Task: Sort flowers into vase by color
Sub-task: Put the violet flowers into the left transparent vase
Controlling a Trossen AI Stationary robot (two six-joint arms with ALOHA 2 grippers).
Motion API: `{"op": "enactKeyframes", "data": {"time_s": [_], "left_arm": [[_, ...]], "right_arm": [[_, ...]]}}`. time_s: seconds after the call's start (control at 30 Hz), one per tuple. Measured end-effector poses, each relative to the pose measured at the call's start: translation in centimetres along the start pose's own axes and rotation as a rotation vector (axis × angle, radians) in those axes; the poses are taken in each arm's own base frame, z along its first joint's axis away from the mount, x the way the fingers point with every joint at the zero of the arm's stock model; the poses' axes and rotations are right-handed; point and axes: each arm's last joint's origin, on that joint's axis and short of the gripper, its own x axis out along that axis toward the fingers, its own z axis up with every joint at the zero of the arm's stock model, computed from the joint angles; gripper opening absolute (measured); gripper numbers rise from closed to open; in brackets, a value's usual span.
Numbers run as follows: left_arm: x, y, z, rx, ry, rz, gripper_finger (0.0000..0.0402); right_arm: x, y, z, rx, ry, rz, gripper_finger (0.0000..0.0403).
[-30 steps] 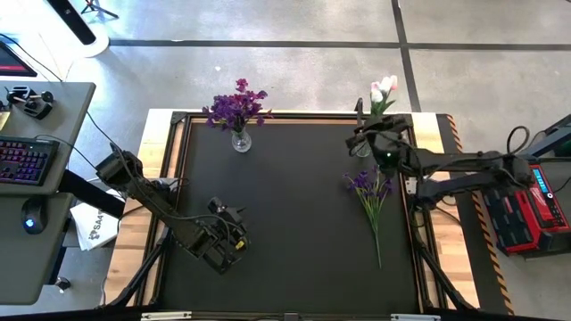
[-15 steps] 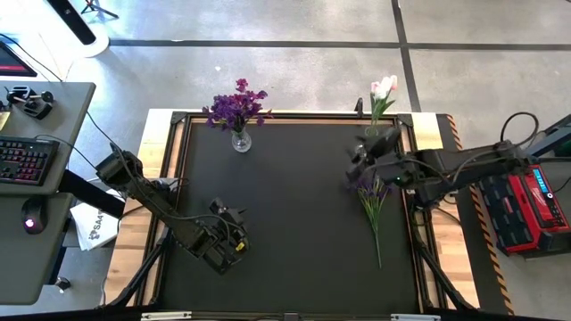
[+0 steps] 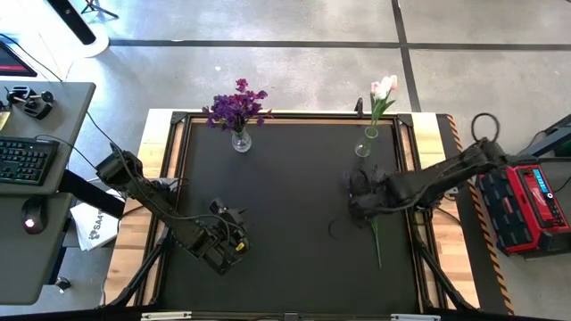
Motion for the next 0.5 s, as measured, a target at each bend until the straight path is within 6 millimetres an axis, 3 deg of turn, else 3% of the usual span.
{"op": "enactKeyframes", "data": {"time_s": [0.13,0.27,0.5], "left_arm": [[0.0,0.0,0.0,0.001,0.0,0.0,0.017],[0.0,0.0,-0.1,0.012,0.027,-0.012,0.017],[0.0,-0.3,-0.1,0.041,0.064,-0.044,0.017]], "right_arm": [[1.4,0.8,-1.6,0.014,0.097,-0.077,0.0243],[3.7,0.1,-3.9,0.082,0.218,-0.114,0.0274],[7.9,-0.7,-6.6,0.272,0.312,-0.024,0.0251]]}}
